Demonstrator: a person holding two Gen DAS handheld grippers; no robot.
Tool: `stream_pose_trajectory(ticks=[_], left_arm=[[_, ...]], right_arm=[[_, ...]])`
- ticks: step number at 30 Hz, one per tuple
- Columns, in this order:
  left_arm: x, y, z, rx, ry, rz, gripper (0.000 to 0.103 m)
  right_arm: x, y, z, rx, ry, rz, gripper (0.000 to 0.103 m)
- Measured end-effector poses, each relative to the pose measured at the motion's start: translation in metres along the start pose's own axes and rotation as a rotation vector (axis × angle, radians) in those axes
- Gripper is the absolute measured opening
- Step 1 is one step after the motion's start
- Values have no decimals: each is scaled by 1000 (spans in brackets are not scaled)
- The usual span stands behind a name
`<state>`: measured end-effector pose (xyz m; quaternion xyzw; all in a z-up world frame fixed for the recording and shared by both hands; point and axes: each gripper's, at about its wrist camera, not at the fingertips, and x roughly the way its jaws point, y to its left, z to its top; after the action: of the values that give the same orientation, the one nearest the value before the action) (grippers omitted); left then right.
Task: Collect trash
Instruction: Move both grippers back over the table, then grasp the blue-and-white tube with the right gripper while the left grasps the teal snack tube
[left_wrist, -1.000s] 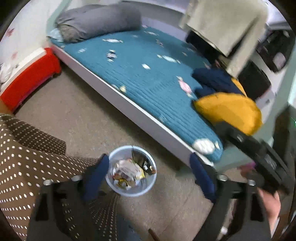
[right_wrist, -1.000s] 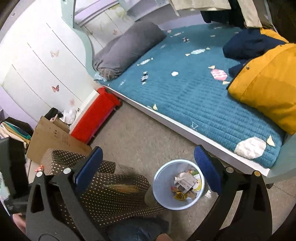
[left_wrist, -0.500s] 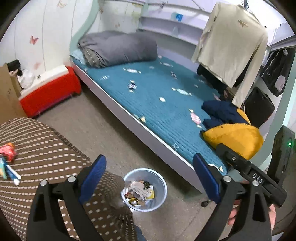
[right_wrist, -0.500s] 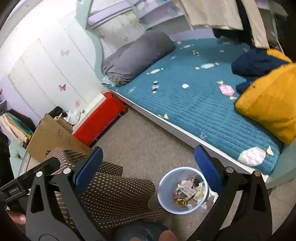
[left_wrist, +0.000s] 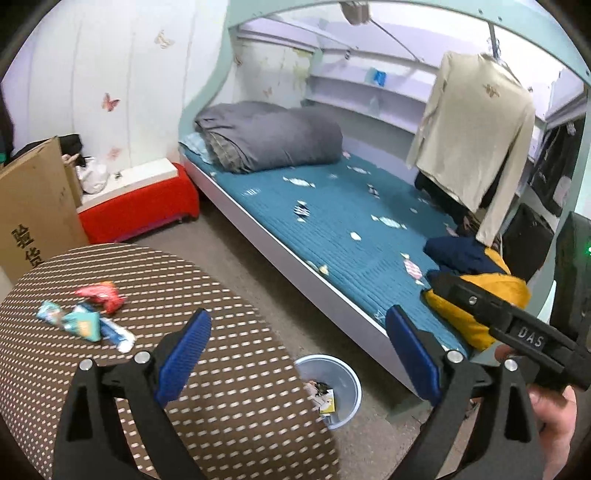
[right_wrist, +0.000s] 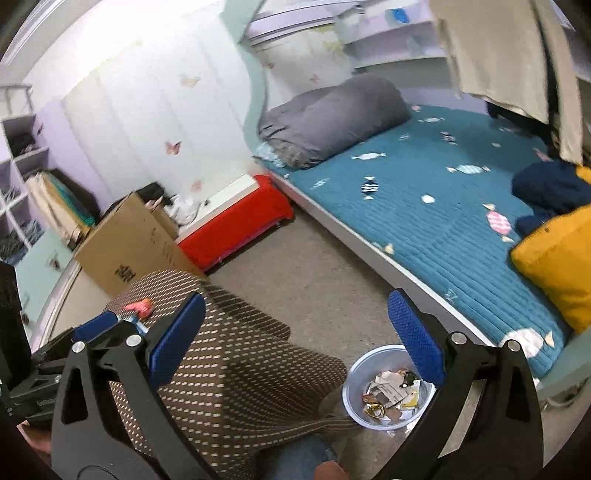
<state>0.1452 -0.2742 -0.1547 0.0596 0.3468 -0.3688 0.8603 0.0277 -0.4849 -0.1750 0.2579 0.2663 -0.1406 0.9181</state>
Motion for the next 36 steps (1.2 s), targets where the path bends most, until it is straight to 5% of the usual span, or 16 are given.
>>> stream_pose_trajectory(ticks=[15,29,31,36], left_arm=[[-53,151,-47,-240,-19,204,94],[-17,259,-48,-389,61,281,94],[-6,269,-44,-401,75,283,94],[15,285,-35,-440,105,252,94]], right_arm=[[82,152,-32,-297,196,129,97],[184,239,-66,-569,376,179,96],[190,247,-72,-623,385,176,89],[204,270,-86,-731,383,176,39]])
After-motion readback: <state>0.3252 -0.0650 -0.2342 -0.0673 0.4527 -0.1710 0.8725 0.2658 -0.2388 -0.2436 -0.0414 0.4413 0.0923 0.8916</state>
